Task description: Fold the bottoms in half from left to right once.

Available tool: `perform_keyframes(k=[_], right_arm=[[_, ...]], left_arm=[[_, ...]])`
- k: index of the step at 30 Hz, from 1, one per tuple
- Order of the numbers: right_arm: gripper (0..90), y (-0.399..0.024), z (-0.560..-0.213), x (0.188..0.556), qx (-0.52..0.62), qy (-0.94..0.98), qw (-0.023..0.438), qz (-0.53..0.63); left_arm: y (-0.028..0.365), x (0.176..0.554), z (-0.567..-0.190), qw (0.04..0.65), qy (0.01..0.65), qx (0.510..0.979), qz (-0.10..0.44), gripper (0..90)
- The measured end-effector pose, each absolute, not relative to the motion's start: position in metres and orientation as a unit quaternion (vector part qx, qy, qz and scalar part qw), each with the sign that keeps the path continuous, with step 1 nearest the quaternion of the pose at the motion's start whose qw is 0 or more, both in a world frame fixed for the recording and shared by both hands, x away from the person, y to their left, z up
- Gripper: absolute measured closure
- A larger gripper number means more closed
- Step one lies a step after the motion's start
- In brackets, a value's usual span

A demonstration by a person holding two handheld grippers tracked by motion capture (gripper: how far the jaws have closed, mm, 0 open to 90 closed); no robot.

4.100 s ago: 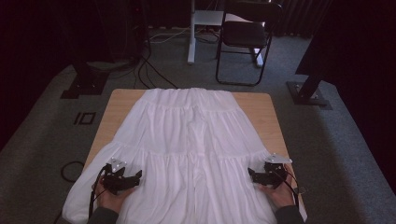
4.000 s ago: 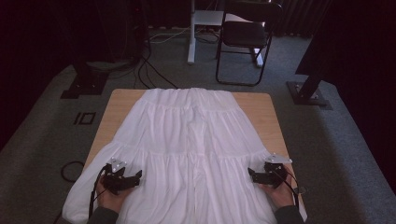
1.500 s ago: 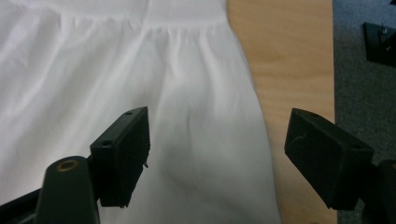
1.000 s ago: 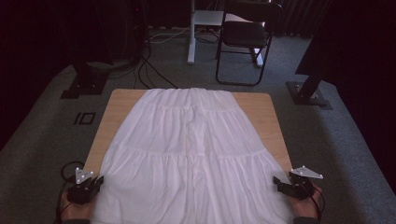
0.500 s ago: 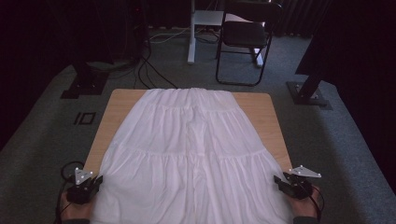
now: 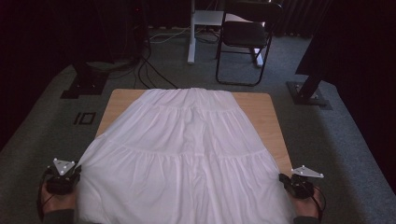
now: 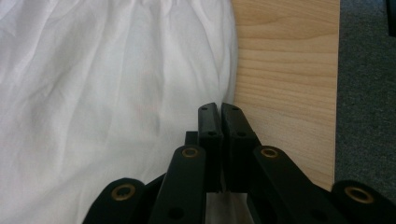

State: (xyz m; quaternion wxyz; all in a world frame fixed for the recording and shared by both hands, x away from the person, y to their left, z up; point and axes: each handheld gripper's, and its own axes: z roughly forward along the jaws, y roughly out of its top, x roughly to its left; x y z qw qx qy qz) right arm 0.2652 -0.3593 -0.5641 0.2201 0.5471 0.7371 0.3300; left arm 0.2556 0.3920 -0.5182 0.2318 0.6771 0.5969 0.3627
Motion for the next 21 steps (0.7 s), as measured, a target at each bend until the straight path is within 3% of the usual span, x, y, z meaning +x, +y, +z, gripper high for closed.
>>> perform_keyframes(k=[12,21], right_arm=[[87.1,-0.359,-0.565,0.264,0.538,0.742,0.215,0.338],[86.2,-0.353,-0.565,0.265,0.527,0.749,0.211,0.341]], left_arm=[[0.438,0.258,-0.51,0.198,0.648,0.622,0.393,86.6],[0.395,0.246,-0.481,0.279,0.581,0.66,0.386,86.4]])
